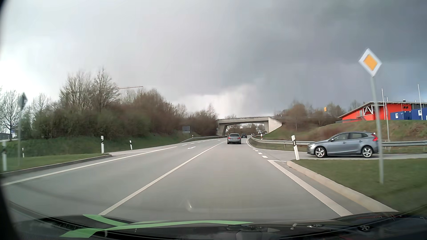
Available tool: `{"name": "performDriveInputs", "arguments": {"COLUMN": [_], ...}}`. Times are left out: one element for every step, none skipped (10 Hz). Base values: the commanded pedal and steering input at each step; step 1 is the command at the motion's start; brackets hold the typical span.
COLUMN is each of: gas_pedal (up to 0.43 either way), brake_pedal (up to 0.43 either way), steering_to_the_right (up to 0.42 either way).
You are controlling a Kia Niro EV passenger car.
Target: Follow the waypoints while adhering to traffic rules and regulations
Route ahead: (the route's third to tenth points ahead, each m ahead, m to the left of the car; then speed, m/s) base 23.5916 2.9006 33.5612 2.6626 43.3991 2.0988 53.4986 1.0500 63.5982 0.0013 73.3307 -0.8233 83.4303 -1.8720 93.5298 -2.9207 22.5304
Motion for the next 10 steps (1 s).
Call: {"name": "performDriveInputs", "arguments": {"gas_pedal": [0.169, 0.169, 0.169, 0.169, 0.169, 0.169, 0.169, 0.169, 0.169, 0.169], "brake_pedal": [0.000, 0.000, 0.000, 0.000, 0.000, 0.000, 0.000, 0.000, 0.000, 0.000], "steering_to_the_right": [0.005, 0.005, 0.005, 0.005, 0.005, 0.004, 0.005, 0.004, 0.005, 0.004]}}
